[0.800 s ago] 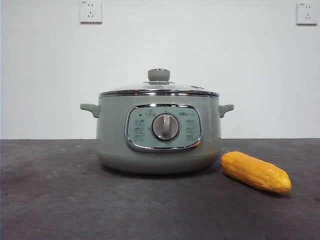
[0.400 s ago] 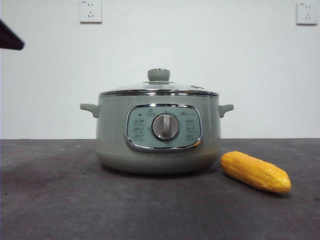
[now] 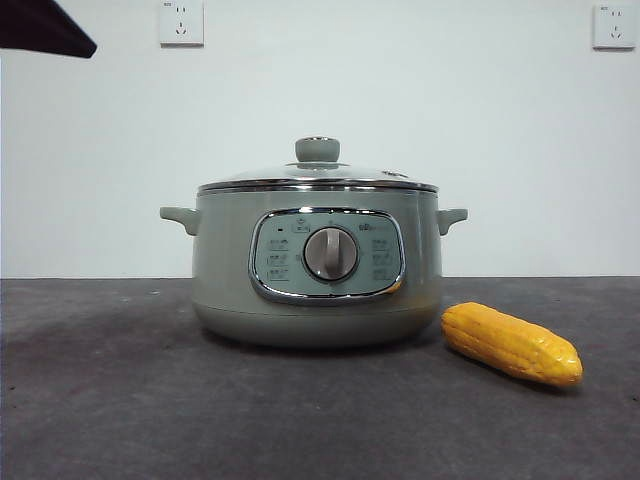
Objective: Pick up the corn,open the lid,put the corn in the pot,close the lid
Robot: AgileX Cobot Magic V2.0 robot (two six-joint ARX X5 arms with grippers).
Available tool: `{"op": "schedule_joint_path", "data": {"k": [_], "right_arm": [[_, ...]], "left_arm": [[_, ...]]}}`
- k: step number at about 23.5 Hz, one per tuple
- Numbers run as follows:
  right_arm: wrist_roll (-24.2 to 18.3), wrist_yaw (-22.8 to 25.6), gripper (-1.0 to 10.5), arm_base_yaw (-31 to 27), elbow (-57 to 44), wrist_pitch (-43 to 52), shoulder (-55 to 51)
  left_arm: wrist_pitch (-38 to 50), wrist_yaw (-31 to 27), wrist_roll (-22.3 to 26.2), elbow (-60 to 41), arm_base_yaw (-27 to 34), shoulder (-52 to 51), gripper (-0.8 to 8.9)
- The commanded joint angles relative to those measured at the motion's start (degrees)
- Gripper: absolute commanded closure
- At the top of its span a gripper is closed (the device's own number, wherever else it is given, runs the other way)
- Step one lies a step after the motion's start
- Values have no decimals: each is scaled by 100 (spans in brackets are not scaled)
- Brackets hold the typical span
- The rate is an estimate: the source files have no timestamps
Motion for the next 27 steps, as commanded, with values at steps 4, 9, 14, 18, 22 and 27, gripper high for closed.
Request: {"op": "schedule_joint_path", "data": {"k": [4,9,14,18,22,27], "right_arm": [[-212,-57,439,339,334,-424,1010],[-225,122,433,828,507,-417,1768],[-219,1067,433,1408,531,-223,2444],[-221,1460,433,1832,531,-50,2975],[-118,1910,434,2253,531,474,3604],[-31,2068,438,2415,531,940,4352]], "left_arm": [[-302,52,660,236,-31,286,818],[-391,52,782,236,-35,485,817],[-566,50,872,236,-35,640,817],[-750,55,1016,236,-35,726,817],[-931,52,1220,236,-35,765,817],[-1069,52,1300,236,-37,763,818]]}}
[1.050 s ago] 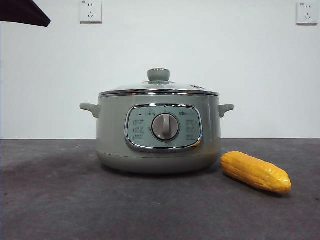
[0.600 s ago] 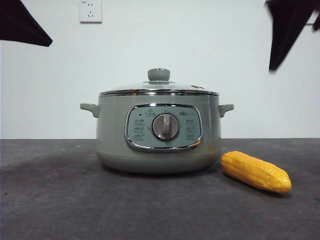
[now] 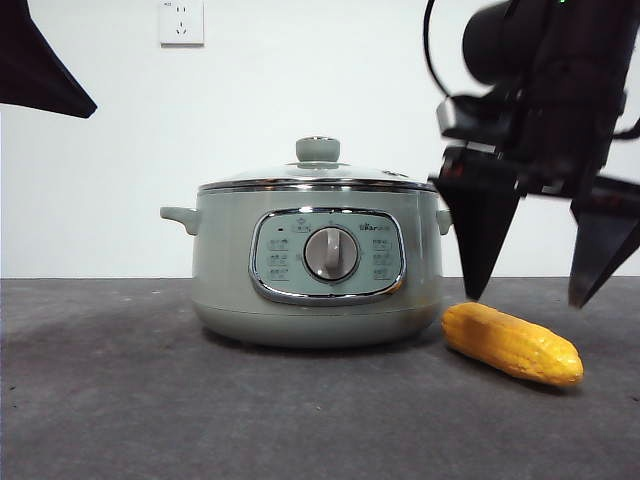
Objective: Pick up the corn,open the lid,put the corn in the pot,close the lid
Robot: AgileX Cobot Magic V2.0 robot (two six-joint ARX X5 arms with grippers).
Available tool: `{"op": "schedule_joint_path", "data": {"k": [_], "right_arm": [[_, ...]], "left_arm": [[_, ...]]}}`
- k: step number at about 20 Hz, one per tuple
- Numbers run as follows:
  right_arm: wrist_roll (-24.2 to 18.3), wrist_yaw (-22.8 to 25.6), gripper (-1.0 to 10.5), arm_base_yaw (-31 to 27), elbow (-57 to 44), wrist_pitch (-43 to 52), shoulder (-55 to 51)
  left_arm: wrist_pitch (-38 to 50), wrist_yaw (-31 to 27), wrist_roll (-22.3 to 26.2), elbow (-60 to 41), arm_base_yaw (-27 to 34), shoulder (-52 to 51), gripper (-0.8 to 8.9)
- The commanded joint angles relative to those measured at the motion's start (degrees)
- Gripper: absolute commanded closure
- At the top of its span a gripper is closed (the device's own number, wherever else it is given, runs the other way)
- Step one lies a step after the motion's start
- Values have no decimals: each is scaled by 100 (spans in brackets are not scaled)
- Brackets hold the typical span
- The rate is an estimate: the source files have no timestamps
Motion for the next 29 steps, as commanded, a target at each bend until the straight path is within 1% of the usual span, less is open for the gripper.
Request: {"op": "schedule_joint_path", "data": {"k": [1,5,8,9,10,13,14,16,18,21,23,24,26,29], "right_arm": [[55,17,439,4,2,142,310],[-101,13,444,4,2,278,608],[-101,13,447,2,2,398,774],[-98,9,475,2,2,389,828],[-96,4,556,2,2,354,859],[-90,-61,910,4,0,254,879],[-96,-186,965,2,0,201,879],[-94,-286,962,2,0,173,879],[-87,-282,962,2,2,166,876],[-26,-197,962,-9,2,-184,686],[-26,179,962,-9,2,-551,354],[-26,264,962,-9,2,-732,173],[-28,262,962,-9,2,-1104,-293],[48,258,962,-7,4,-1495,-1130]], "left_arm": [[-68,24,177,-9,-15,13,817],[-162,24,247,-9,-13,13,817],[-160,24,247,-9,-13,13,817],[-149,24,247,-9,-13,13,817],[-140,24,251,-9,-13,13,817],[-122,26,256,-9,-13,13,818],[-120,26,251,-9,-15,13,818],[-61,24,243,-9,-63,13,818],[44,20,240,17,-190,13,819],[35,-70,245,219,-424,13,819],[28,-400,243,501,-654,33,819],[24,-562,243,656,-748,72,818],[-46,-907,240,1080,-907,247,814],[-396,-1086,286,1969,-1099,826,807]]}}
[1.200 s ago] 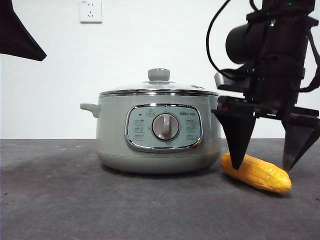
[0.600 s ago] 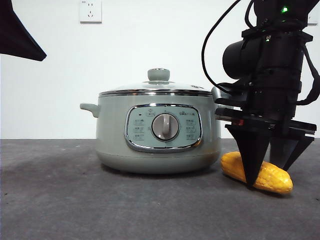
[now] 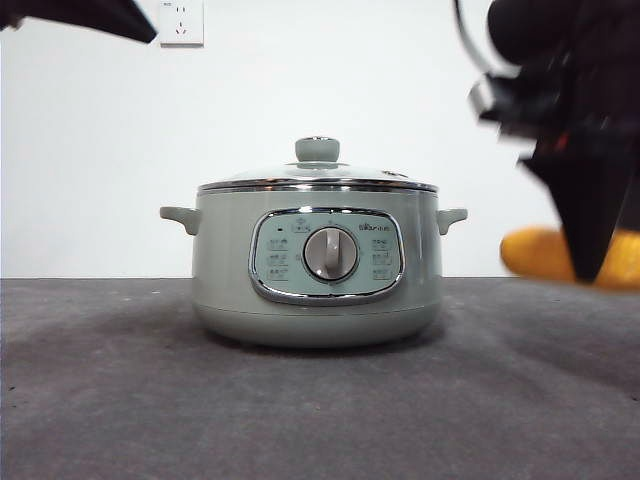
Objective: Pick up the corn,open the lid,put the corn in the pot,close the lid
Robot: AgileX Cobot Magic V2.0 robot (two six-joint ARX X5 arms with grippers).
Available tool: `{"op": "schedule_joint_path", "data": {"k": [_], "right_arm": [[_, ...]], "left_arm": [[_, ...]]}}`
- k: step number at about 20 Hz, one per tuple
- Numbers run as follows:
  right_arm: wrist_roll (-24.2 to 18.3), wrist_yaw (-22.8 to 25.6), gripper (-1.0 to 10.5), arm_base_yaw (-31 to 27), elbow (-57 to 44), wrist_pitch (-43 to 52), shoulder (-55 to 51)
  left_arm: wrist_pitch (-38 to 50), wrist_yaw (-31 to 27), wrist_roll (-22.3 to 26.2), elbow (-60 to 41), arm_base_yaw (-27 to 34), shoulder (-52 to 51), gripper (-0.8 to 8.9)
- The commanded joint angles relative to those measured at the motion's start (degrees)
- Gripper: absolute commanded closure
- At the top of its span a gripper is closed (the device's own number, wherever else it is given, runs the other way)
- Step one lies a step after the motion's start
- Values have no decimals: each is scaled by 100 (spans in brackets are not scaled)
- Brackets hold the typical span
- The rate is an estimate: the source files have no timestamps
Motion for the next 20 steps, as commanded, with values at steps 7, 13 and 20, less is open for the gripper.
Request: {"op": "schedule_joint_path", "data": {"k": [7,13,20], "right_arm": [[577,-109,962,7,31,-892,-1707],[837,-109,962,9,31,-828,-2205],[1008,-111,962,173,31,-649,-2203]], "left_arm": [[-1506,-1167,173,3464,-476,2636,285],[-2544,-1773,144,5696,-898,4465,279],[-2352,-2363,-2,6078,-1438,5305,279]]}}
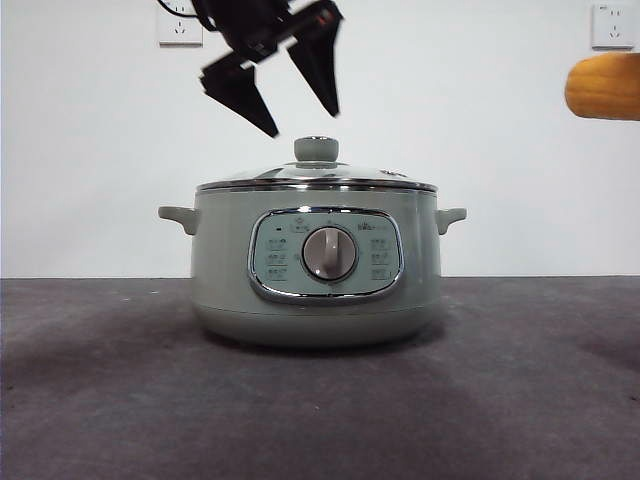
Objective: Pick up the corn,open the lid,put the corn in the pot,close the lid
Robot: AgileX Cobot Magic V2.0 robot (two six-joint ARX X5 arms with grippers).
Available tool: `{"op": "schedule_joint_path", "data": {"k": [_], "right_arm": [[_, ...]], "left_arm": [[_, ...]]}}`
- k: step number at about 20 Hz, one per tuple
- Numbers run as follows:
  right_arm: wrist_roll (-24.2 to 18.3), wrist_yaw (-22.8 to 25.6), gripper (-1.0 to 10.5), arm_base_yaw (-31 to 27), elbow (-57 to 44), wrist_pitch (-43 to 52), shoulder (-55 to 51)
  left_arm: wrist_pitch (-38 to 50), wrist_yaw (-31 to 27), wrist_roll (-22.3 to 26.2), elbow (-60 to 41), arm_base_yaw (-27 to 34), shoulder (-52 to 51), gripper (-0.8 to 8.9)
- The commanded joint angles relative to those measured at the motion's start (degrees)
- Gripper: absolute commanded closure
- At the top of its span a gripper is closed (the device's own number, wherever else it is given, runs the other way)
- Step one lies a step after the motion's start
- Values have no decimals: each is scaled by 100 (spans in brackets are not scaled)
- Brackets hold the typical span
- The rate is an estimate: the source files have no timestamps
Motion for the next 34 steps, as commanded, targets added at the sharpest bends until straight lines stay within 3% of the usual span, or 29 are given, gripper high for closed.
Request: {"op": "schedule_joint_path", "data": {"k": [1,6,9,11,16,17,29,34], "right_arm": [[96,-7,962,90,15,35,2],[118,-2,962,299,15,90,2],[155,-2,962,299,15,181,2],[157,-2,962,299,15,190,2],[160,-2,962,299,15,328,2],[160,-2,962,299,15,328,9],[170,-2,962,299,24,592,37],[201,0,962,299,457,612,374]], "left_arm": [[33,-76,-105,7,-101,247,279],[129,-245,-278,7,-160,424,285],[175,-258,-297,7,-160,424,414],[96,-258,-302,7,-160,424,448],[77,-258,-297,7,-208,424,804],[83,-258,-293,7,-214,422,826],[168,-533,-256,9,-188,-149,822],[179,-555,-240,9,4,-472,823]]}}
